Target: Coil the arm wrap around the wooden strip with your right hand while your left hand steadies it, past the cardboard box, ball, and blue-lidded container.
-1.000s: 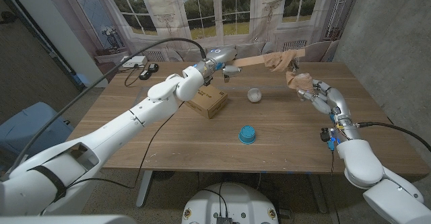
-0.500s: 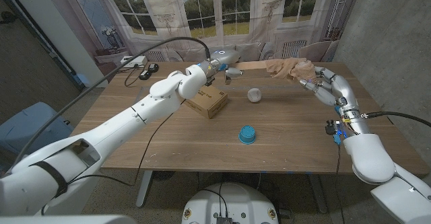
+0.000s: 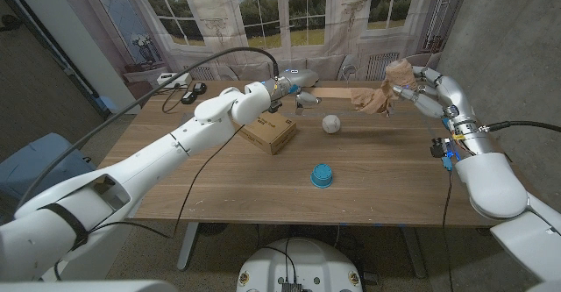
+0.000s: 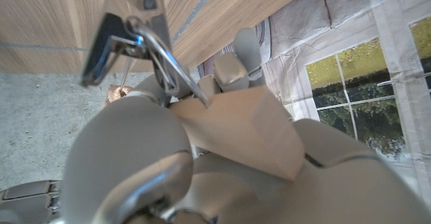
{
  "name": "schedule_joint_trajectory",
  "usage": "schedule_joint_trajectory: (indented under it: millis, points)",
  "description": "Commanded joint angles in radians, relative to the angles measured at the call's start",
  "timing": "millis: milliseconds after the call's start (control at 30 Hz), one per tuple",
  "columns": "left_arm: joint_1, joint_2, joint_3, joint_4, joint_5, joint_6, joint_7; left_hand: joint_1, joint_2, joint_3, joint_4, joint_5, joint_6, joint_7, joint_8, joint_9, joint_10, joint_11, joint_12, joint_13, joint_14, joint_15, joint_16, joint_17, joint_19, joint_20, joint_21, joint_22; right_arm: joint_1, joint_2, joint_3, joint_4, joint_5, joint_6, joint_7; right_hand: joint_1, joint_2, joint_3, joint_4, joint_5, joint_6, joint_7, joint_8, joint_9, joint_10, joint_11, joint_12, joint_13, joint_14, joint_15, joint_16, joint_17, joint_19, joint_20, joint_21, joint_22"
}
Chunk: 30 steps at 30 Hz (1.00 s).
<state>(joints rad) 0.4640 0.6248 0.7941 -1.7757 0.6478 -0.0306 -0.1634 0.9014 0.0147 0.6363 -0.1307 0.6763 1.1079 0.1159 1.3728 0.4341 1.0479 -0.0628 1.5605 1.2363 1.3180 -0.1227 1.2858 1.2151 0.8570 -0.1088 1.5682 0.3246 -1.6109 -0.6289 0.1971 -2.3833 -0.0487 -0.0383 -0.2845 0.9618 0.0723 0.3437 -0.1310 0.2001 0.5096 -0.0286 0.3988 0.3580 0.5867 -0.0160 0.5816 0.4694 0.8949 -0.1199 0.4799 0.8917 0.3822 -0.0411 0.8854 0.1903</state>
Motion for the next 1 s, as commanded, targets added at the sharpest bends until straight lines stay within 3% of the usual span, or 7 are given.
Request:
schedule_joint_trajectory:
  millis: [33,333,400,800,1000]
  points:
    - [-0.008,0.007,-0.001,-0.007,-0.022,-0.036,-0.055,-0.013,0.003,0.0,0.011,-0.006,-0.032,0.028,0.008,0.004,0.014,-0.034,0.003,0.001,-0.009,0.002,0.006,-0.001,-0.007,-0.051,0.001,0.001,0.109,-0.051,0.016,-0.043,0.022,-0.162,0.106,0.051,0.084,0.009,0.009,0.007,0.473,-0.01,0.055,0.006,0.338,-0.04,0.022,0.006,-0.005,-0.085,-0.002,0.004,-0.003,-0.01,0.01,0.001]
    - [-0.002,0.01,-0.01,0.008,-0.037,-0.083,-0.034,-0.014,0.007,-0.003,0.012,-0.013,-0.03,0.027,0.006,-0.003,0.011,-0.031,0.004,0.001,-0.008,0.003,0.005,-0.004,-0.008,-0.051,0.0,-0.003,0.224,-0.133,-0.032,-0.052,0.05,-0.301,0.16,0.051,0.084,0.01,0.009,0.007,0.473,-0.011,0.054,0.007,0.338,-0.039,0.022,0.008,-0.004,-0.087,-0.003,0.005,-0.004,-0.011,0.014,0.001]
    - [0.003,0.014,-0.015,0.009,-0.044,-0.103,-0.022,-0.014,0.008,-0.004,0.012,-0.015,-0.031,0.026,0.006,-0.003,0.008,-0.033,0.003,0.001,-0.011,0.003,0.006,-0.002,-0.01,-0.052,0.001,-0.003,0.275,-0.157,-0.057,-0.043,0.069,-0.344,0.177,0.051,0.084,0.01,0.009,0.008,0.473,-0.011,0.054,0.008,0.337,-0.041,0.021,0.008,-0.005,-0.086,-0.004,0.005,-0.005,-0.011,0.014,0.001]
    - [0.021,0.023,-0.035,0.006,-0.073,-0.145,-0.02,-0.015,0.01,-0.008,0.01,-0.025,-0.033,0.026,0.006,-0.008,0.009,-0.03,0.004,0.001,-0.014,0.006,0.009,0.0,-0.014,-0.049,0.001,-0.007,0.506,-0.27,-0.184,0.042,0.201,-0.5,0.233,0.049,0.085,0.012,0.011,0.008,0.46,-0.015,0.045,0.007,0.325,-0.043,0.013,0.006,-0.019,-0.085,-0.016,0.003,-0.009,-0.01,0.018,0.001]
    - [0.026,0.025,-0.046,0.013,-0.093,-0.153,-0.024,-0.015,0.01,-0.008,0.009,-0.028,-0.033,0.027,0.011,-0.003,0.008,-0.031,0.004,0.001,-0.013,0.007,0.005,-0.006,-0.014,-0.048,0.002,-0.008,0.618,-0.313,-0.264,0.1,0.277,-0.559,0.254,0.041,0.086,0.013,0.017,0.006,0.452,-0.032,0.036,0.003,0.307,-0.049,-0.002,-0.006,-0.049,-0.082,-0.04,-0.007,-0.017,-0.007,0.021,0.001]
